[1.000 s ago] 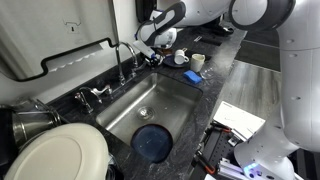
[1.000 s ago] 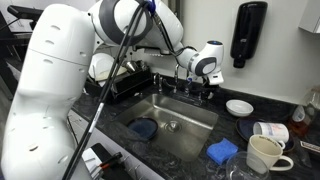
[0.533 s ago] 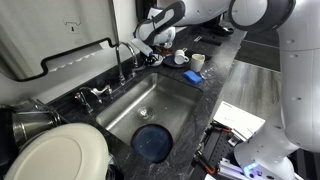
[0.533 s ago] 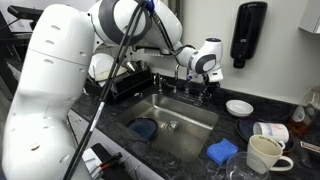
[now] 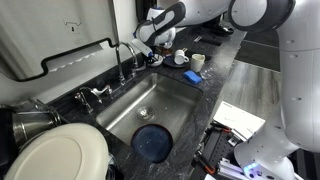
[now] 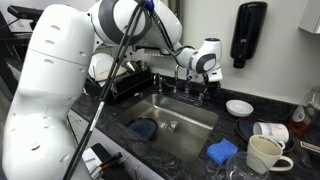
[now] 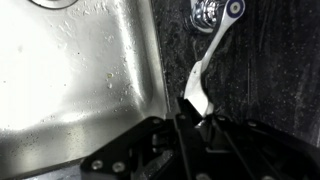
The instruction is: Open the faucet using the right handle
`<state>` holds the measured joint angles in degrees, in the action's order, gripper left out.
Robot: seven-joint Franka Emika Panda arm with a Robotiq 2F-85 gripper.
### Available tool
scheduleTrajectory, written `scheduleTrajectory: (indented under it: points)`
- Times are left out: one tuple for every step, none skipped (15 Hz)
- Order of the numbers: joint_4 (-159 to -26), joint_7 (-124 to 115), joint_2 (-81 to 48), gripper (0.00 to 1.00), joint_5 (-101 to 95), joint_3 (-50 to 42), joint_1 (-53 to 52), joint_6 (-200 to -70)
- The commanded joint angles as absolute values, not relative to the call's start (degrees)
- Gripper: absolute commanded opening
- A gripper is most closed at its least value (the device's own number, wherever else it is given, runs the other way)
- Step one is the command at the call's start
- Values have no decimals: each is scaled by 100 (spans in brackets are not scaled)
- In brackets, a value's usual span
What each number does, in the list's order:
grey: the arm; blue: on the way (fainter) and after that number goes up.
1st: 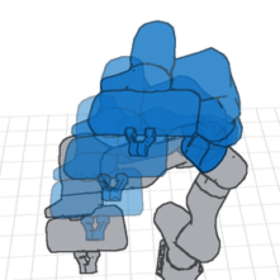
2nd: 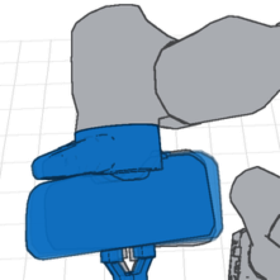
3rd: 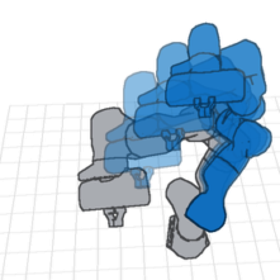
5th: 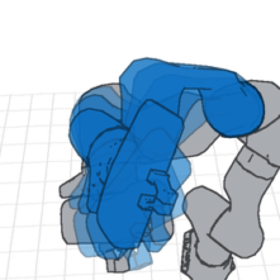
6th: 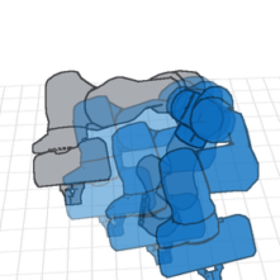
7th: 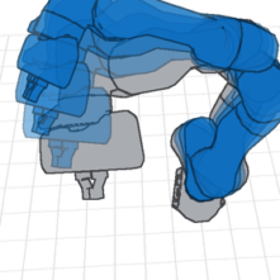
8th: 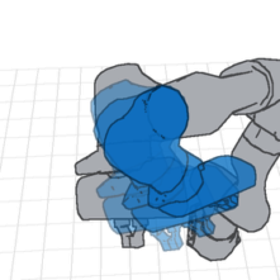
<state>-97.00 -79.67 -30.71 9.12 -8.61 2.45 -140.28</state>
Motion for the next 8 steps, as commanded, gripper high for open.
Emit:
scheduleTrajectory:
  points:
    - [-9829,-7881,-2973,4,837,-869,207,-13716]
    - [-9847,-7855,-2949,4,849,-852,214,-13676]
    - [-9853,-7798,-2924,4,875,-821,234,-13607]
    - [-9865,-7714,-2895,4,916,-779,263,-13533]
    - [-9881,-7625,-2857,4,948,-743,285,-13446]
    - [-9901,-7591,-2833,4,939,-746,279,-13408]
    - [-9913,-7511,-2807,4,958,-729,290,-13344]
    - [-9925,-7440,-2787,4,967,-720,291,-13306]
